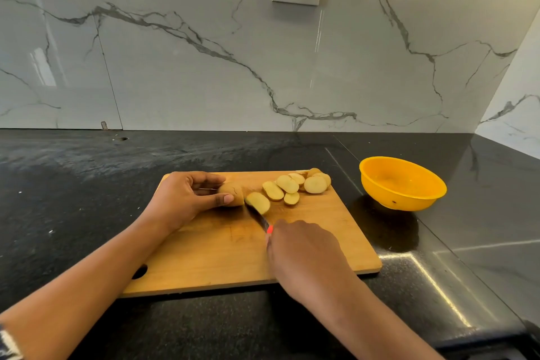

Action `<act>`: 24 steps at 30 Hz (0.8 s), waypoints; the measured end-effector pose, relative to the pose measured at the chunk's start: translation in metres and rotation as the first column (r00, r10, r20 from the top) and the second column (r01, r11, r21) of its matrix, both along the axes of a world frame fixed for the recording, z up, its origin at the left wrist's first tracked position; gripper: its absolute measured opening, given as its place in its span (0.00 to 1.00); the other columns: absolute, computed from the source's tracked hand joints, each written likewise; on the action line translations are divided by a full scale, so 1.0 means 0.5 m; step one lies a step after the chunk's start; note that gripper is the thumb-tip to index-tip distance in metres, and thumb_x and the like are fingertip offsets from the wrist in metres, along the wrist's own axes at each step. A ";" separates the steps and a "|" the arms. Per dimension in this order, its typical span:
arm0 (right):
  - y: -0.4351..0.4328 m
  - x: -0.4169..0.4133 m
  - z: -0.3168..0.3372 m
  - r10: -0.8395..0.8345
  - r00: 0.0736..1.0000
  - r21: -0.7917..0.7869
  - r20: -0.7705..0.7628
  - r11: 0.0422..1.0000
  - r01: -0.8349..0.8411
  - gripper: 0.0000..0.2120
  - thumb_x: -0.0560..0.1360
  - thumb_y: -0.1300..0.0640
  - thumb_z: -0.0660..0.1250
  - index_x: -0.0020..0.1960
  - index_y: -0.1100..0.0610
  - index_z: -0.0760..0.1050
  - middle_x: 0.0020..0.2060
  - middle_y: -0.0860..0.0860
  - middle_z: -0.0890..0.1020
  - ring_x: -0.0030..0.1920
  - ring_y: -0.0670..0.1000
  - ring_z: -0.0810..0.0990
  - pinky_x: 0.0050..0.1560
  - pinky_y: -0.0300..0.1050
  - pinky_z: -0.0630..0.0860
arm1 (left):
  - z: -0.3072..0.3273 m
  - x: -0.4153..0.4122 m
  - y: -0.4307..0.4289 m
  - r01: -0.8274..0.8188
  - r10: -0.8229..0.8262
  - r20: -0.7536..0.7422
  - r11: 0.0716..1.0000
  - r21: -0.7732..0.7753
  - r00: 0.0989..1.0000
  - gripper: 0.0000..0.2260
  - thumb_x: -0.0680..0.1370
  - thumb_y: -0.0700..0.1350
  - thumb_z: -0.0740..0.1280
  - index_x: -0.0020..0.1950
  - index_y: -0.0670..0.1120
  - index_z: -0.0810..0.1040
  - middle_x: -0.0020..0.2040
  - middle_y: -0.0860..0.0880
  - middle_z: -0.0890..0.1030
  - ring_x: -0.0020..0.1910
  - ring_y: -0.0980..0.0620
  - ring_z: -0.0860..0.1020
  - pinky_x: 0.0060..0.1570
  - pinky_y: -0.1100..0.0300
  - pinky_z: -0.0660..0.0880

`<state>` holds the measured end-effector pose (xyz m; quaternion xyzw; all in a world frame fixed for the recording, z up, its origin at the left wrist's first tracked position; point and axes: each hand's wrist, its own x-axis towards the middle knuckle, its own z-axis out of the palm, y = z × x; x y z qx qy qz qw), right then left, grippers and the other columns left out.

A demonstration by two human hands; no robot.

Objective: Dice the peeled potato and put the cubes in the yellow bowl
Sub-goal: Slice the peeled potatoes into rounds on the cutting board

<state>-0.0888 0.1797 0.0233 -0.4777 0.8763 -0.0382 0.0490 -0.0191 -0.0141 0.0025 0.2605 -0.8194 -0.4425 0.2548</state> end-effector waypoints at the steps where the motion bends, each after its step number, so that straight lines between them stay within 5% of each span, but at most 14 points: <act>1: -0.006 -0.013 -0.005 -0.031 0.999 -0.042 0.025 0.999 0.032 0.10 0.82 0.53 0.56 0.59 0.55 0.71 0.35 0.47 0.68 0.41 0.48 0.72 0.39 0.43 0.69 | 0.000 0.000 -0.001 0.005 -0.005 0.002 1.000 0.017 1.000 0.23 0.59 0.53 0.75 0.53 0.52 0.81 0.46 0.56 0.83 0.43 0.68 0.79 0.38 0.77 0.72; 8: 0.018 -0.080 0.005 -0.160 0.982 -0.285 0.101 0.941 0.183 0.17 0.83 0.46 0.50 0.54 0.54 0.74 0.37 0.48 0.76 0.36 0.45 0.74 0.32 0.40 0.67 | 0.002 0.000 -0.002 0.030 -0.032 0.039 0.999 0.036 0.999 0.23 0.59 0.53 0.74 0.53 0.53 0.81 0.48 0.57 0.82 0.46 0.63 0.80 0.40 0.73 0.71; 14: 0.047 -0.017 0.005 0.014 1.000 -0.107 0.012 0.994 -0.013 0.15 0.82 0.46 0.50 0.57 0.51 0.72 0.40 0.48 0.73 0.40 0.47 0.73 0.36 0.42 0.68 | 0.000 0.001 -0.007 0.054 -0.056 0.052 0.998 0.041 0.997 0.23 0.60 0.52 0.75 0.54 0.53 0.81 0.49 0.55 0.83 0.48 0.61 0.80 0.42 0.71 0.71; 24: 0.002 -0.057 -0.017 -0.149 0.989 -0.152 -0.022 0.978 0.145 0.14 0.83 0.48 0.51 0.59 0.52 0.71 0.42 0.48 0.74 0.45 0.49 0.76 0.41 0.45 0.71 | 0.003 0.003 -0.002 0.039 -0.033 0.083 0.997 -0.067 0.996 0.24 0.57 0.56 0.74 0.52 0.55 0.81 0.44 0.58 0.83 0.42 0.70 0.79 0.38 0.76 0.69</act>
